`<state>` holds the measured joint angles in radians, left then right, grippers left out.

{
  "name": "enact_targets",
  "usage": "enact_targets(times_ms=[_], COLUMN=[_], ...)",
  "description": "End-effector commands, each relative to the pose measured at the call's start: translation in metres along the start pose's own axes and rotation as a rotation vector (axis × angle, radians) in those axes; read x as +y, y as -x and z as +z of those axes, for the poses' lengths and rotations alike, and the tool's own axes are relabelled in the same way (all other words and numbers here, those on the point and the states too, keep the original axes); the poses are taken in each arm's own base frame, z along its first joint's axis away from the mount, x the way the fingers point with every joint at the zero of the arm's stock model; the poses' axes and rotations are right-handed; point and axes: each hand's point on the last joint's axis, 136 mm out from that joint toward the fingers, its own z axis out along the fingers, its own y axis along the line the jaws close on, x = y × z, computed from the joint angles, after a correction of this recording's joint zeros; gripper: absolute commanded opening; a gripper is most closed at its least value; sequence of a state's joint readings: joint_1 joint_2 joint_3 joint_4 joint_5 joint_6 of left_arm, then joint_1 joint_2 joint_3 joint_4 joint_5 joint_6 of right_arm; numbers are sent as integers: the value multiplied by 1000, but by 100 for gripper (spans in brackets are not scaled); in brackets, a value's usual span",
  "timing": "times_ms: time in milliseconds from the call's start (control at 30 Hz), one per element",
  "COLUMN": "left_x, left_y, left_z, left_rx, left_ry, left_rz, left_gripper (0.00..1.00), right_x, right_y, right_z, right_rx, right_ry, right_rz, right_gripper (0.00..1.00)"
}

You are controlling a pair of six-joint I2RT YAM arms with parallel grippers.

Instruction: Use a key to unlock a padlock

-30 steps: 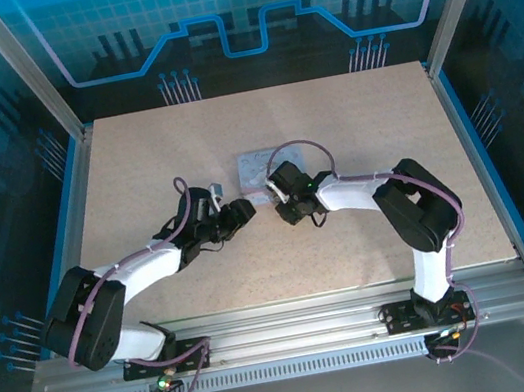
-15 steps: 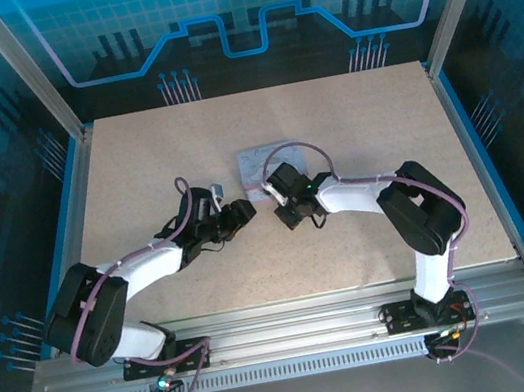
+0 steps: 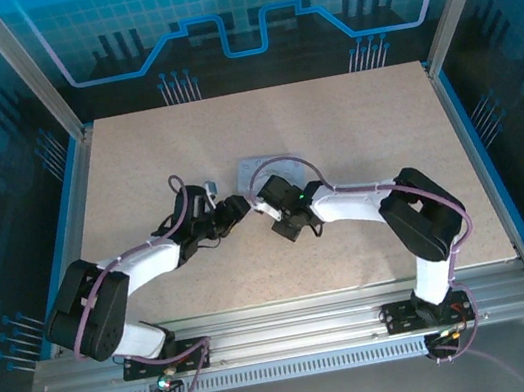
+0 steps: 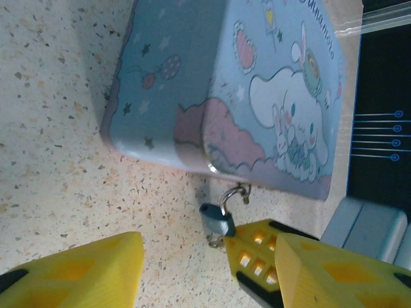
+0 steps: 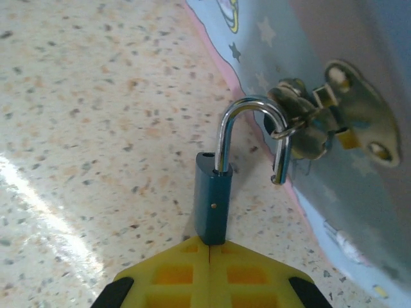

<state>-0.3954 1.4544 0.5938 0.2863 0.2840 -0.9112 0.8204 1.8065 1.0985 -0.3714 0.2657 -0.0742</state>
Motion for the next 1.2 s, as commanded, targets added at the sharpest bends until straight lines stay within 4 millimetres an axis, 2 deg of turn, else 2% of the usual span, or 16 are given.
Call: enact_targets(times_ms=[0, 200, 433, 667, 900, 1167], left_x=[-5, 3, 22, 36, 43, 41], left_y=[7, -3, -30, -45, -51, -51], left_z=[-3, -13, -34, -54, -54, -54], left_rx=[-22, -12, 42, 49, 64, 66], left_ry=[-27, -30, 24, 79, 81, 75], left_rz=[-1, -32, -95, -96, -116, -111], left_gripper=[58, 62, 62, 70, 71, 73], right_x=[2, 0, 1, 4, 7, 5], right_y=[9, 10, 13, 15, 27, 21], right_z=[-14, -18, -19, -18, -21, -20], right_rx=[-13, -22, -33, -34, -63, -48], right_ry=[-13, -18, -22, -23, -30, -40], right_rz=[-94, -143, -180, -233, -295, -302], right_gripper=[0, 0, 0, 0, 0, 0])
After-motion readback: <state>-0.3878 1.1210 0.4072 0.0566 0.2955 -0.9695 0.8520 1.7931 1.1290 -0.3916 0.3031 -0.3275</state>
